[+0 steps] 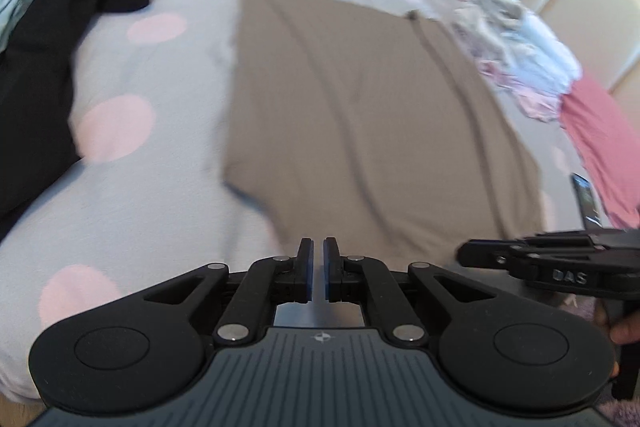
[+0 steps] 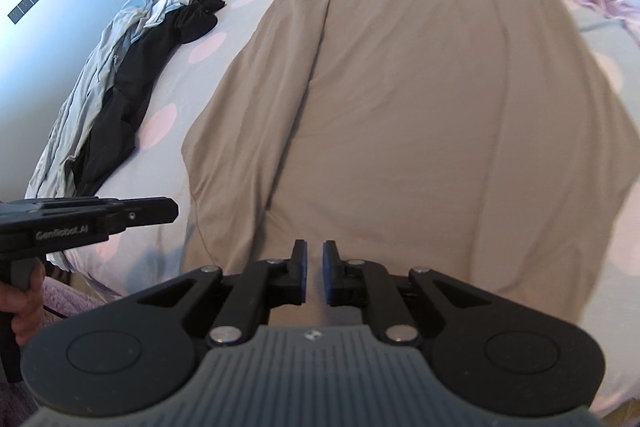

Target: Fold clothes

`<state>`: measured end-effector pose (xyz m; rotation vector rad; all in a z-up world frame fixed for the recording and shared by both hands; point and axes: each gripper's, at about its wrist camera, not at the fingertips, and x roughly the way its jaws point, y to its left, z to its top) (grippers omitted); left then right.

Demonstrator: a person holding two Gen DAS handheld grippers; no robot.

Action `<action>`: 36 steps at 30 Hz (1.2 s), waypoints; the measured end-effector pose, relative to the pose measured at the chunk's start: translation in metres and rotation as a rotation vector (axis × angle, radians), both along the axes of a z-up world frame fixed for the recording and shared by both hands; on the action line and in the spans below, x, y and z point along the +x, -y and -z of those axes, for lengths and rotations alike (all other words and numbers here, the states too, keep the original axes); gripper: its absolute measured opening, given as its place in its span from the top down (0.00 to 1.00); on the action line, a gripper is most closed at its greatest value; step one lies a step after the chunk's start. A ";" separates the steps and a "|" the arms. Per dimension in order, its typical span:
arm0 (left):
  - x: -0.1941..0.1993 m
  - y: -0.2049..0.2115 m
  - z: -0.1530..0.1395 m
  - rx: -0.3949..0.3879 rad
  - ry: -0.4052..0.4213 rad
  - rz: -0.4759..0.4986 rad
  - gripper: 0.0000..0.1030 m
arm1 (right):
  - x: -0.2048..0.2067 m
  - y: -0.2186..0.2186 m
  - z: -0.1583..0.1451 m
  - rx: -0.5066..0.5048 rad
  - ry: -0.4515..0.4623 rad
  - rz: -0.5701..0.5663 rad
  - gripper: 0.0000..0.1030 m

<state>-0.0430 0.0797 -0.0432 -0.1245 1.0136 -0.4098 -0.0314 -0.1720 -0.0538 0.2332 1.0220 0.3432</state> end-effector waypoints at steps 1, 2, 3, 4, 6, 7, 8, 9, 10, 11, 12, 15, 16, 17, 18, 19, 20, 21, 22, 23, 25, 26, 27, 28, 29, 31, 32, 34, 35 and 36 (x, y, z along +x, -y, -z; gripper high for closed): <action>-0.004 0.007 -0.001 0.003 0.003 0.017 0.98 | -0.005 0.004 -0.003 -0.006 0.010 0.005 0.89; -0.008 0.013 -0.001 0.009 0.004 0.033 0.98 | -0.010 0.012 -0.007 -0.020 0.024 0.019 0.89; -0.011 0.020 -0.001 0.012 0.004 0.049 0.98 | -0.016 0.020 -0.011 -0.035 0.039 0.033 0.89; -0.013 0.027 -0.001 0.014 0.003 0.065 0.98 | -0.021 0.029 -0.015 -0.049 0.054 0.047 0.87; -0.016 0.039 -0.002 0.011 0.000 0.099 0.98 | -0.036 0.049 -0.021 -0.083 0.071 0.093 0.85; -0.016 0.045 -0.003 0.008 0.000 0.115 0.98 | -0.044 0.058 -0.021 -0.096 0.077 0.114 0.85; -0.017 0.050 -0.003 0.005 -0.001 0.130 0.98 | -0.051 0.065 -0.021 -0.109 0.079 0.132 0.85; -0.018 0.056 -0.003 0.001 -0.002 0.147 0.98 | -0.058 0.071 -0.020 -0.115 0.077 0.145 0.84; -0.018 0.062 -0.003 -0.001 -0.003 0.164 0.98 | -0.064 0.077 -0.019 -0.122 0.075 0.159 0.84; -0.018 0.069 -0.003 -0.004 -0.006 0.182 0.98 | -0.069 0.081 -0.018 -0.120 0.072 0.166 0.81; -0.018 0.075 -0.003 -0.007 -0.010 0.200 0.98 | -0.074 0.083 -0.017 -0.116 0.072 0.167 0.77; -0.017 0.094 -0.002 -0.011 -0.026 0.256 0.98 | -0.083 0.083 -0.016 -0.123 0.088 0.135 0.67; -0.017 0.100 -0.002 -0.013 -0.032 0.274 0.98 | -0.086 0.081 -0.015 -0.139 0.101 0.118 0.67; -0.016 0.106 -0.001 -0.017 -0.038 0.290 0.98 | -0.087 0.080 -0.014 -0.159 0.113 0.099 0.67; -0.015 0.112 0.000 -0.022 -0.045 0.303 0.97 | -0.087 0.079 -0.013 -0.166 0.116 0.090 0.67; -0.014 0.117 0.001 -0.026 -0.050 0.311 0.97 | -0.086 0.078 -0.011 -0.172 0.119 0.081 0.67; -0.013 0.122 0.002 -0.028 -0.056 0.316 0.97 | -0.086 0.078 -0.009 -0.179 0.122 0.073 0.67; -0.013 0.126 0.003 -0.030 -0.061 0.322 0.97 | -0.084 0.077 -0.006 -0.173 0.110 0.066 0.67; -0.012 0.130 0.004 -0.029 -0.064 0.327 0.97 | -0.083 0.075 -0.003 -0.172 0.101 0.056 0.67; -0.011 0.133 0.004 -0.026 -0.065 0.333 0.97 | -0.082 0.074 0.000 -0.170 0.092 0.046 0.67; -0.009 0.139 0.005 -0.019 -0.070 0.342 0.97 | -0.080 0.066 0.004 -0.200 0.097 0.014 0.67; -0.009 0.141 0.006 -0.017 -0.074 0.344 0.97 | -0.078 0.062 0.006 -0.229 0.111 0.000 0.67; -0.009 0.142 0.007 -0.015 -0.078 0.345 0.97 | -0.076 0.058 0.008 -0.257 0.124 -0.014 0.67; -0.008 0.143 0.009 -0.013 -0.084 0.345 0.97 | -0.075 0.053 0.010 -0.286 0.137 -0.027 0.67; -0.008 0.144 0.010 -0.011 -0.090 0.344 0.97 | -0.072 0.050 0.013 -0.311 0.146 -0.040 0.67; -0.007 0.145 0.013 -0.005 -0.101 0.345 0.97 | -0.068 0.044 0.019 -0.351 0.155 -0.064 0.68; -0.006 0.145 0.014 0.001 -0.105 0.346 0.97 | -0.067 0.042 0.021 -0.365 0.156 -0.074 0.70; -0.006 0.145 0.018 0.012 -0.116 0.345 0.97 | -0.067 0.039 0.025 -0.385 0.152 -0.090 0.91; -0.005 0.145 0.020 0.015 -0.122 0.345 0.97 | -0.068 0.038 0.026 -0.407 0.150 -0.090 0.96; -0.005 0.144 0.021 0.019 -0.126 0.345 0.97 | -0.070 0.038 0.024 -0.424 0.154 -0.092 0.96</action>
